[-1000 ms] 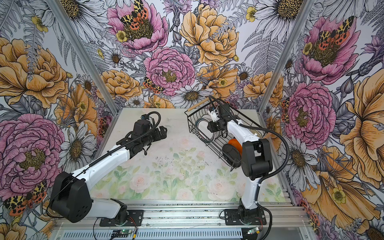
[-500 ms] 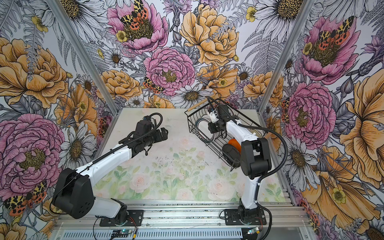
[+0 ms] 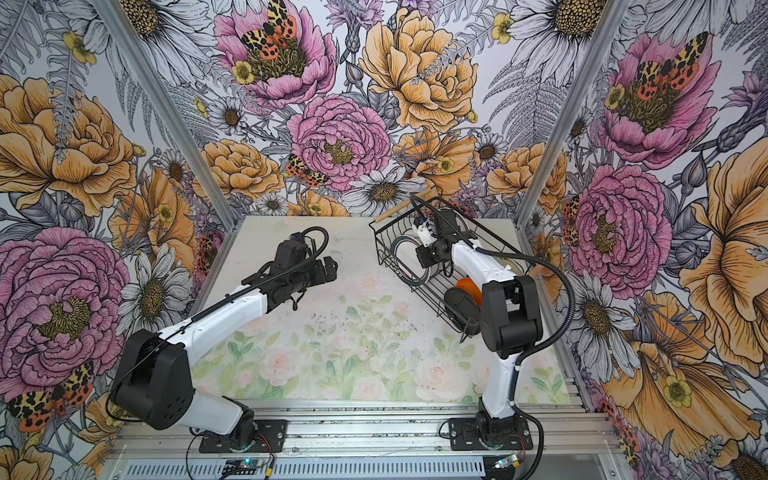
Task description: Unload the plates from the dish rack
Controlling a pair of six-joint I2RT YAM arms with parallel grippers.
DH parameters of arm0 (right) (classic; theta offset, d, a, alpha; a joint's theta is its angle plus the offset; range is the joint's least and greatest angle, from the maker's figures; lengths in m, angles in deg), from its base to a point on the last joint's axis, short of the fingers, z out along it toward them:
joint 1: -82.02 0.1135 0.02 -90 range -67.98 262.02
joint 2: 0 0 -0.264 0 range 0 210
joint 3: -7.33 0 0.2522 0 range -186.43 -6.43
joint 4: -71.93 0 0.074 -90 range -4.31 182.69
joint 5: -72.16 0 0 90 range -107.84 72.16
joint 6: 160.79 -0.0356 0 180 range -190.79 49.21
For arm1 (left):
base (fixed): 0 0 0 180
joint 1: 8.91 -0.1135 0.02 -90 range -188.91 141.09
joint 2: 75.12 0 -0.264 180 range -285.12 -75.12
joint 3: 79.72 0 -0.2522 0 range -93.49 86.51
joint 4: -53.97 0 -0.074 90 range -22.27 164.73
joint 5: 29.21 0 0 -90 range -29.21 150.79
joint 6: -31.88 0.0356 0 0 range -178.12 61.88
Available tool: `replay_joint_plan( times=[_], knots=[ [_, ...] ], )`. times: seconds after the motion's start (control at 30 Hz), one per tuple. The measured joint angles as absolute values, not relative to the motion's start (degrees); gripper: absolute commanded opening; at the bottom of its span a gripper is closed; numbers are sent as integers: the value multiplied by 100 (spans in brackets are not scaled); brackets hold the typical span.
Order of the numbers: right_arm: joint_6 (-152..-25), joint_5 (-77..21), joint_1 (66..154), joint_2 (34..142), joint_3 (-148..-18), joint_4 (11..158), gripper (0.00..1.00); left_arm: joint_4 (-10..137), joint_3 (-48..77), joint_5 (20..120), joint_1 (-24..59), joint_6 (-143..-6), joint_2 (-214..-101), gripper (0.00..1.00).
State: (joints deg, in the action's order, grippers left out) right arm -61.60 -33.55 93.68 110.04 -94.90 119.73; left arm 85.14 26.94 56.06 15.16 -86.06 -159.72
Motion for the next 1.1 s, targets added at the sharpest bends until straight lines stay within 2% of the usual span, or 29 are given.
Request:
replay_joint_plan(
  times=[0.67,0.93,1.1],
  knots=[
    [-5264,-2788,9412,10363,-9807,12190,0,8332,2675,5632,1654,-8497,-15983,99],
    [-4982,-2701,9412,9754,-10025,12179,0,8358,2605,5243,1870,-8204,-15795,99],
    [-4927,-2736,9412,8879,-9898,11667,0,8492,2495,5079,1805,-7979,-15539,99]
  ],
)
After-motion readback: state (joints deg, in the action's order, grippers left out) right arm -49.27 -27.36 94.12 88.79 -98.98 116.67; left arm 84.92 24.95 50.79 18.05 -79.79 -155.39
